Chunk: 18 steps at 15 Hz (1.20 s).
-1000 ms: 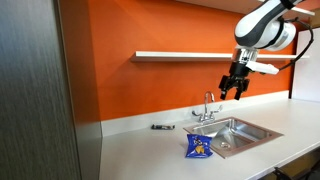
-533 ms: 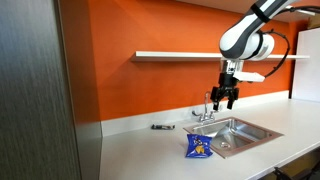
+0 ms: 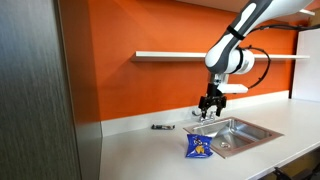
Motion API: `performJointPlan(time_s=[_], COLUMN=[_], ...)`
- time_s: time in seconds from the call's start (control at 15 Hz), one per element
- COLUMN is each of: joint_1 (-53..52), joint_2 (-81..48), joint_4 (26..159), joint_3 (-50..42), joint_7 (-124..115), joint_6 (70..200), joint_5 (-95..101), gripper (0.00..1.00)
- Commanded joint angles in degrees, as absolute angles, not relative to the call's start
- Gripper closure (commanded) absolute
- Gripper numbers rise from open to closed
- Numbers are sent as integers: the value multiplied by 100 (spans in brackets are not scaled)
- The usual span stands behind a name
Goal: Put the blue Doritos packet on the bottom shelf
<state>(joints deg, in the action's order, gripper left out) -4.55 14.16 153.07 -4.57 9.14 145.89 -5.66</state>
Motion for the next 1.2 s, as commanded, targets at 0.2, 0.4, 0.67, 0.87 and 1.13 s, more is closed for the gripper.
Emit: performJointPlan(time_s=[0.2,0.4,0.67,0.87,1.13], joint_1=[-294,-380,-432,-445,-475], joint_2=[2,-376,-650,-738,-863], joint_4=[14673,14581,14557,14587,14587], joint_3=[50,100,136,176,252], joint_7=[-240,-392,-499,-529,-505], joint_6=[14966,15023,15036,15063,15088], joint_5=[374,319,239,163,45], gripper=[0,0,0,0,0])
